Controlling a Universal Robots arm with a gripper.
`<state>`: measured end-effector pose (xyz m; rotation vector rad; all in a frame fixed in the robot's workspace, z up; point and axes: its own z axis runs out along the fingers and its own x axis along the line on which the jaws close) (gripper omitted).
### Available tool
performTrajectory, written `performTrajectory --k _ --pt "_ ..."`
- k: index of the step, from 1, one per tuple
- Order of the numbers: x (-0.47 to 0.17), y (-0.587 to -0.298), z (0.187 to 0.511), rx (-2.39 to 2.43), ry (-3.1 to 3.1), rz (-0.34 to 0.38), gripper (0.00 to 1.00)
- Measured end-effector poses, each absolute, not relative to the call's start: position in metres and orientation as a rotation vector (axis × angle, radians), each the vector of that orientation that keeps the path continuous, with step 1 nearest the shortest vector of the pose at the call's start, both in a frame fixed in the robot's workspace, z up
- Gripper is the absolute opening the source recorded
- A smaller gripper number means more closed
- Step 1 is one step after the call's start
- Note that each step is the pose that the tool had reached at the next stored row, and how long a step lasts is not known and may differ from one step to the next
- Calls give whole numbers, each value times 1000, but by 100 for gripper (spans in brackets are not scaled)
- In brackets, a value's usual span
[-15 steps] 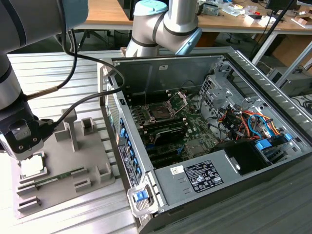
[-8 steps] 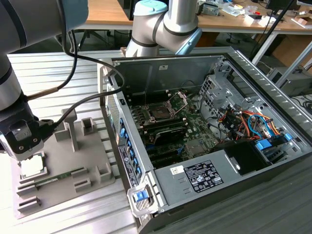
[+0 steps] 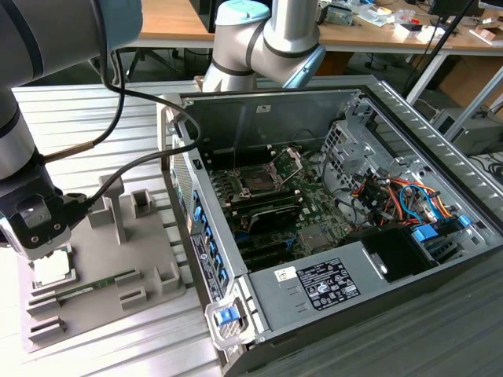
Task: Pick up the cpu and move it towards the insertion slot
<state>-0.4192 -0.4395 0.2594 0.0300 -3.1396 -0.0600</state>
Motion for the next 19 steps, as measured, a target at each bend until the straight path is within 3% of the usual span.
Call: performTrajectory --k 19 --pt "-419 -440 254 30 -3140 -60 11"
